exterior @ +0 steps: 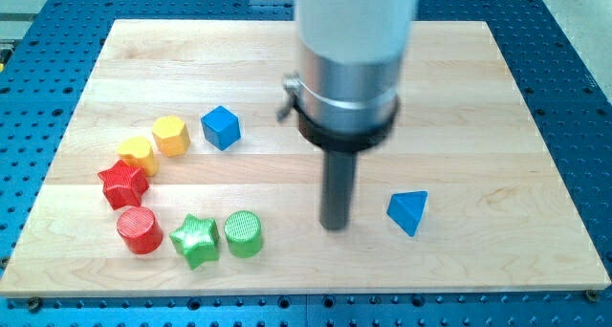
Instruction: Push the triangle into the cube
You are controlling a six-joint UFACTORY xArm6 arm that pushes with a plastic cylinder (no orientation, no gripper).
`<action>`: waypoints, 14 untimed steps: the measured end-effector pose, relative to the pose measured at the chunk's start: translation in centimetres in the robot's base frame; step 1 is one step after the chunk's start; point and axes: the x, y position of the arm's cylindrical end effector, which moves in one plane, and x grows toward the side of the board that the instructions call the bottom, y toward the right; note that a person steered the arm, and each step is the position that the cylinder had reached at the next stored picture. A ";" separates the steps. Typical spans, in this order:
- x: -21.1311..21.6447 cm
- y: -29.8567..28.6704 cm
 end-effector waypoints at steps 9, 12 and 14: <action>-9.9 -2.4; -11.4 -5.4; -13.3 -2.3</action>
